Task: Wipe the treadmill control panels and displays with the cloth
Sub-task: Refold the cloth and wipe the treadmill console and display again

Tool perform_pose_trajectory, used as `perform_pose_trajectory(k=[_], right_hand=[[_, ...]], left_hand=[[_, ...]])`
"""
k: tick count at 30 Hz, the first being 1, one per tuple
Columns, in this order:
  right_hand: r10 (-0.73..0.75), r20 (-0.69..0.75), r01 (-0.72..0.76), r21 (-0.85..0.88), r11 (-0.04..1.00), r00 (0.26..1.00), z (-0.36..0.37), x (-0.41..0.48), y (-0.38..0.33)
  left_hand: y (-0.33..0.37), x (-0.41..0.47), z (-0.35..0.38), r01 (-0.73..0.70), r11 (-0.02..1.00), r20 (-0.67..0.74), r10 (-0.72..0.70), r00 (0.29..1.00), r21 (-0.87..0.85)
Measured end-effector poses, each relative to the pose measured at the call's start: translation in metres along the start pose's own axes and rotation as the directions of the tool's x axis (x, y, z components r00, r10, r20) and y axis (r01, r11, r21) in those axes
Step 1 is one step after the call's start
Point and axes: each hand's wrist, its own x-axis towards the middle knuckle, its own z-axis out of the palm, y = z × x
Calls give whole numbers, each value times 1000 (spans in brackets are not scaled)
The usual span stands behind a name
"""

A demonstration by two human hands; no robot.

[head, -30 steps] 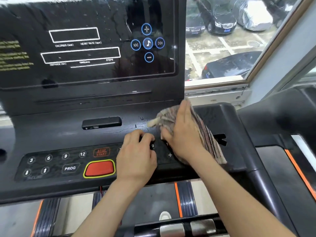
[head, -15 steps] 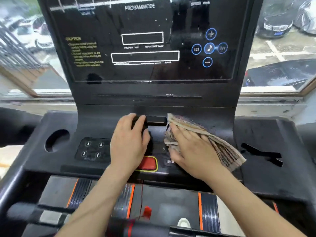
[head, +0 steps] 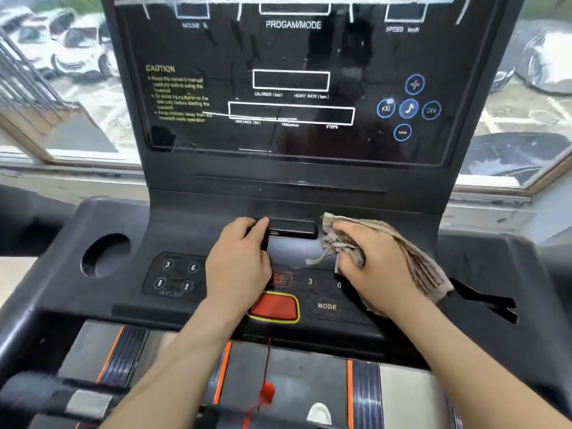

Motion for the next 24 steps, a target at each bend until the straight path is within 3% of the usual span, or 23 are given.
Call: perform_pose_trajectory(k=[6,10,16,19,22,24], right_hand=[[-98,97,92,70,993,990,62,34,-65],[-165,185,137,154,978,969,44,28,-49],[76,179,-44,-176,983,981,-20,-28,0],[-12,335,69,-157,985,942,-12,-57,-24],[-135,454,167,-33,985,881,-20,-63,-14],[-127,448,192,-103,976,885,-26,-39,2]], left_hand=[[0,1,-2,-7,1000,-3,7,1000,-2],[1,0,-2,0,1000,-13,0,1000,2],[13,-3,-1,86,996,23,-85,996,-40],[21,-6,-1,131,989,37,-129,991,-68],[37,-19,1,-14,988,-25,11,1000,-155],[56,-27,4,-118,960,-35,113,993,-254]])
